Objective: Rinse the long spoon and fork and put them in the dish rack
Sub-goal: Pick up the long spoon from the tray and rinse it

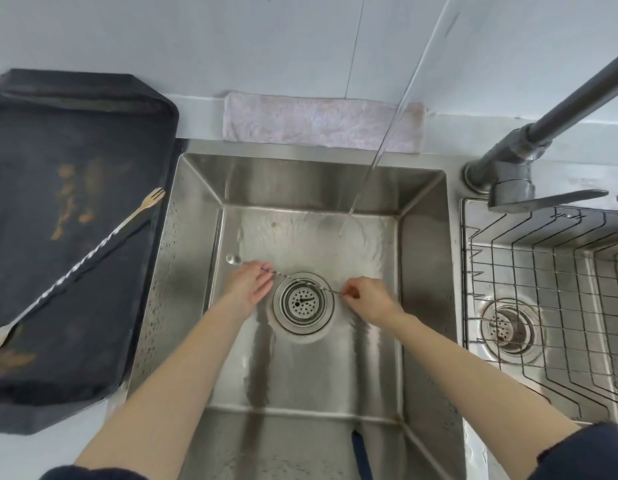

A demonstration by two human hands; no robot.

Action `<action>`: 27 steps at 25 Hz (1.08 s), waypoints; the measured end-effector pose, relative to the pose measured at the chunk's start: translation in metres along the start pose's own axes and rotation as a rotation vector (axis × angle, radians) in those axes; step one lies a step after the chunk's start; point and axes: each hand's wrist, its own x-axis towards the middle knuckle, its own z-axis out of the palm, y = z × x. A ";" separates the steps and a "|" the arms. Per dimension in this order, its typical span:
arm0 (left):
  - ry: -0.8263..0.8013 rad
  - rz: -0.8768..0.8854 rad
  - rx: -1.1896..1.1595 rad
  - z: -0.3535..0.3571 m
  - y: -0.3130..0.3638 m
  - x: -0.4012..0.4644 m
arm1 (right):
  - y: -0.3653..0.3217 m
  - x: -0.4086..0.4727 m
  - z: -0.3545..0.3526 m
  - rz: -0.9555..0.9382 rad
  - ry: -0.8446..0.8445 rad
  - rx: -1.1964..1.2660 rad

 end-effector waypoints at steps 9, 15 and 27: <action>0.048 -0.137 0.028 -0.008 -0.031 0.016 | 0.007 -0.002 0.011 0.050 0.018 -0.119; 0.083 -0.099 0.264 -0.013 -0.034 0.010 | 0.002 -0.012 0.006 0.050 0.011 -0.173; -0.055 0.322 1.379 -0.030 -0.007 -0.061 | -0.045 -0.072 -0.021 -0.090 -0.035 -0.437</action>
